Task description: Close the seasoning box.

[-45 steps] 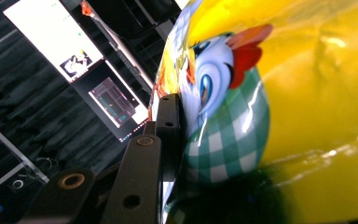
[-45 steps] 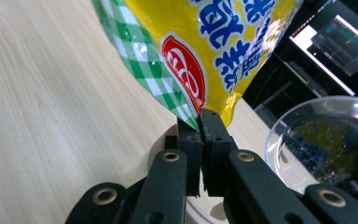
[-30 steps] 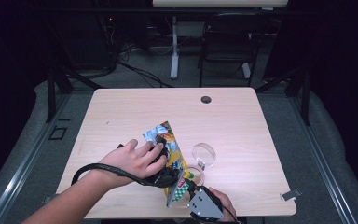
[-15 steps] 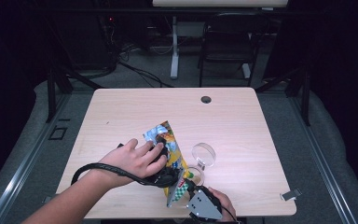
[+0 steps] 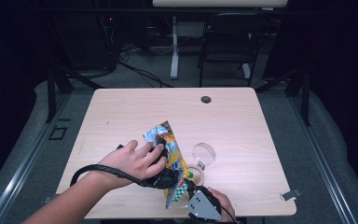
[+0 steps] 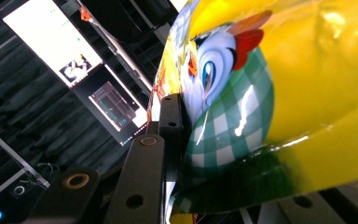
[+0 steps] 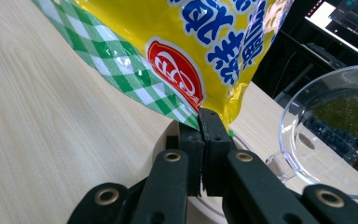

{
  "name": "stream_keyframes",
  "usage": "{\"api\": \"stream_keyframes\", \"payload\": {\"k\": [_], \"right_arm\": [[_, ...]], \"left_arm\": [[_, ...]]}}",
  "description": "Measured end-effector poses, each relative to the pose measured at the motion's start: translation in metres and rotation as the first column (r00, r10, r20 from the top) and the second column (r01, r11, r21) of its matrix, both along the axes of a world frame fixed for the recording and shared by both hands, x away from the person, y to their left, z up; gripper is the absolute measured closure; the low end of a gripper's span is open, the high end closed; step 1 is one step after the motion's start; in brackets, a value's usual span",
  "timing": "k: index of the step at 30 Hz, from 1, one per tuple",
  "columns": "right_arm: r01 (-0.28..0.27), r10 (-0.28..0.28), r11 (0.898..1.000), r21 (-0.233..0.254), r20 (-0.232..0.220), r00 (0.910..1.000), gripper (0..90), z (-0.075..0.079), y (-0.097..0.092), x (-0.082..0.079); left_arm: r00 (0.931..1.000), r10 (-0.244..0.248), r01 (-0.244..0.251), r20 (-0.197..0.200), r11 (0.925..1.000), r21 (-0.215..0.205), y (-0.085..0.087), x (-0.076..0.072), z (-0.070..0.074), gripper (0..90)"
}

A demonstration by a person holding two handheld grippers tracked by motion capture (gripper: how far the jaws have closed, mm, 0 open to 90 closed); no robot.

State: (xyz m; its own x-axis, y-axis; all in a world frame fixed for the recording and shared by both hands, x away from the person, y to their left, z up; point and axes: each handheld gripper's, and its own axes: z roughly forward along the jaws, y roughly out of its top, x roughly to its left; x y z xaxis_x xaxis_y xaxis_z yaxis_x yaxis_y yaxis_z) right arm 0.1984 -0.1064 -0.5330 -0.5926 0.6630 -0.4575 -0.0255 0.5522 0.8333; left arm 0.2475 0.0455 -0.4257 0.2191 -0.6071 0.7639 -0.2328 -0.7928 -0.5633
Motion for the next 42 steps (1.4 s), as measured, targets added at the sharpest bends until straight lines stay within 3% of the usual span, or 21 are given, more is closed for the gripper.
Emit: {"api": "stream_keyframes", "payload": {"k": [13,29,35,38,40,41,42], "right_arm": [[0.006,-0.006,1.0,0.002,0.0,1.0,88.6,-0.001,0.0,0.001],[0.018,-0.018,1.0,0.013,-0.024,0.9996,87.8,-0.003,-0.001,0.006],[0.034,-0.035,0.999,-0.013,-0.034,0.9988,87.0,-0.003,-0.002,0.007],[0.044,-0.044,0.999,-0.003,-0.046,0.998,86.3,-0.004,-0.003,0.01],[0.046,-0.046,0.999,0.007,-0.056,0.9974,86.3,-0.004,-0.004,0.011],[0.046,-0.046,0.999,0.009,-0.061,0.9971,86.1,-0.004,-0.005,0.011],[0.046,-0.046,0.999,0.011,-0.063,0.997,86.2,-0.004,-0.005,0.011]], "left_arm": [[0.9996,-0.016,0.016,0.024,0.9999,-0.004,-0.001,-0.003,-0.001,77.0],[0.9996,-0.02,0.02,0.02,0.9998,0.0,-0.004,-0.009,0.0,78.3],[0.9996,-0.024,0.024,0.016,0.9997,0.001,-0.007,-0.011,0.002,78.9],[0.9994,-0.027,0.027,0.021,0.9996,0.004,-0.008,-0.013,0.004,79.0],[0.9994,-0.02,0.019,0.028,0.9994,0.031,-0.01,-0.014,0.006,78.9],[0.9995,-0.025,0.025,0.02,0.9996,0.01,-0.009,-0.014,0.005,79.0],[0.9992,-0.024,0.023,0.031,0.9993,0.03,-0.011,-0.014,0.007,78.9]]}}
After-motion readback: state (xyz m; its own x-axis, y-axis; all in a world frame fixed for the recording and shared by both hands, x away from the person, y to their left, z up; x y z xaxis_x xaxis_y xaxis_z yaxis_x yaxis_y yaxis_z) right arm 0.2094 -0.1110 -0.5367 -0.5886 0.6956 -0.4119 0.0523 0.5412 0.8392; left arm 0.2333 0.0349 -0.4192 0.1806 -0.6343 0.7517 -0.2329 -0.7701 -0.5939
